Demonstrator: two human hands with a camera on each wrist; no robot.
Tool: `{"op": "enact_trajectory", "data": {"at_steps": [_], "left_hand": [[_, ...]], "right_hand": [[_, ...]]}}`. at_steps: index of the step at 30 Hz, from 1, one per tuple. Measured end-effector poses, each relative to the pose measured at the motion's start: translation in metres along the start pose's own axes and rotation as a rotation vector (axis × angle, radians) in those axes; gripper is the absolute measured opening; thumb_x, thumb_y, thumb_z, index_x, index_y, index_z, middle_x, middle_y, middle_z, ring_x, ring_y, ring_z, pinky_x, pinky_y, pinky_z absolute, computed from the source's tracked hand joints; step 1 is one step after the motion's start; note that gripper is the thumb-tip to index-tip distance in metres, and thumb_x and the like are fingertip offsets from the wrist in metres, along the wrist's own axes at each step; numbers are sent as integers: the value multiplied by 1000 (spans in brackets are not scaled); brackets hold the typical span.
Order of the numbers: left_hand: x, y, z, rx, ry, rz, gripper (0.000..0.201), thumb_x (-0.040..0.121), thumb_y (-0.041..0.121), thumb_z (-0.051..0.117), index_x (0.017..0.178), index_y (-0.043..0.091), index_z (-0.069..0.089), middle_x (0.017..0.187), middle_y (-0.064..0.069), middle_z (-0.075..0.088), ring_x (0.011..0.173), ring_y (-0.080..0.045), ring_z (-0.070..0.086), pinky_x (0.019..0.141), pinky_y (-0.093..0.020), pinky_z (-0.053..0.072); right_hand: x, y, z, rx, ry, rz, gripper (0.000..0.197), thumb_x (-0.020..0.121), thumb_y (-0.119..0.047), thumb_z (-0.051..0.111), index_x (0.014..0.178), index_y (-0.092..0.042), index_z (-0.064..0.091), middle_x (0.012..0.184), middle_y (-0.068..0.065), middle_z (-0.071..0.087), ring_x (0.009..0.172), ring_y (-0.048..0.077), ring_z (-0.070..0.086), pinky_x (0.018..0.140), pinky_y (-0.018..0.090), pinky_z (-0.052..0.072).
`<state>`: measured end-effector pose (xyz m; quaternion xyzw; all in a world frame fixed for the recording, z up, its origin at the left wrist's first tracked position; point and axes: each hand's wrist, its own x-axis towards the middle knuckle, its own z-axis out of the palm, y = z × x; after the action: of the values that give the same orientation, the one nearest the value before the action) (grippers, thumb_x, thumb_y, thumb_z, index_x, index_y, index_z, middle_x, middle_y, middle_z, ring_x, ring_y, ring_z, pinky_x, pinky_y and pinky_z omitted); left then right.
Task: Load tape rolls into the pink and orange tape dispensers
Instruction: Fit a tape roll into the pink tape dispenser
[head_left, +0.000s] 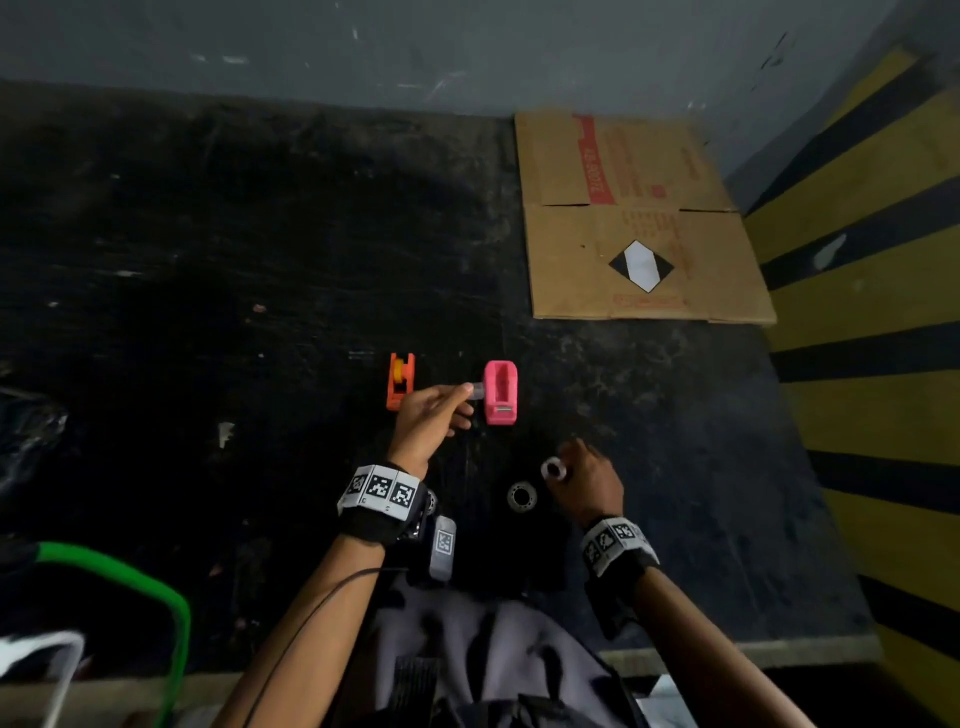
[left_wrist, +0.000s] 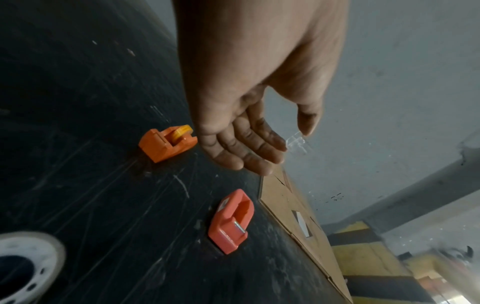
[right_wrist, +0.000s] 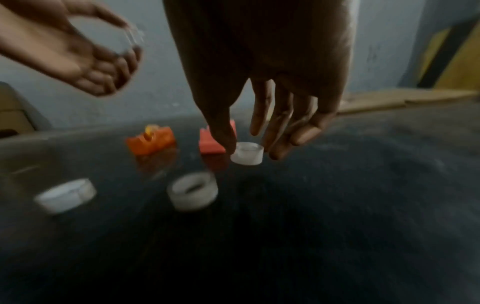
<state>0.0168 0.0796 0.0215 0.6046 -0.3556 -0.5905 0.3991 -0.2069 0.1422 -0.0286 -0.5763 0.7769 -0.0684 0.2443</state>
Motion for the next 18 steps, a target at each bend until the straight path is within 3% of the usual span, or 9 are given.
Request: {"op": "enact_trajectory", "data": {"at_steps": [4, 8, 13, 15, 18], "left_hand": [[-3, -5, 0, 20, 7, -19, 29, 91, 29, 66, 100, 3, 73, 76, -2, 69, 56, -7, 62, 55, -18, 42], [-2, -6, -1, 33, 4, -45, 29, 91, 30, 66, 101, 3, 73, 77, -2, 69, 59, -9, 62, 54, -18, 41], [-1, -5, -2, 39, 24, -51, 27, 91, 29, 66, 98, 4, 72, 75, -2, 69, 58, -9, 62, 54, -18, 42], [-2, -6, -3, 41, 27, -61, 25, 91, 30, 66, 96, 6, 72, 75, -1, 69, 59, -10, 63, 55, -19, 42], [-5, -7, -2, 66, 9, -70, 21, 91, 30, 66, 93, 10, 72, 76, -2, 69, 59, -10, 62, 55, -20, 41]], "right_hand": [[-7, 11, 16, -18, -32, 27, 25, 84, -27, 66, 108, -20, 64, 114, 6, 69, 104, 34, 67, 78, 37, 50], [-13, 3, 18, -80, 78, -32, 39, 78, -33, 72, 114, -20, 66, 116, 8, 65, 111, 34, 60, 90, 44, 49], [-22, -21, 30, -118, -58, -74, 53, 81, -58, 67, 115, -17, 64, 119, 5, 65, 104, 31, 68, 79, 37, 53], [-22, -26, 35, -142, -112, -71, 54, 82, -55, 68, 117, -15, 63, 122, 7, 64, 107, 32, 67, 81, 37, 53], [-17, -27, 37, -76, -125, -109, 37, 83, -39, 69, 107, -11, 66, 115, 11, 66, 103, 34, 67, 75, 34, 50]]}}
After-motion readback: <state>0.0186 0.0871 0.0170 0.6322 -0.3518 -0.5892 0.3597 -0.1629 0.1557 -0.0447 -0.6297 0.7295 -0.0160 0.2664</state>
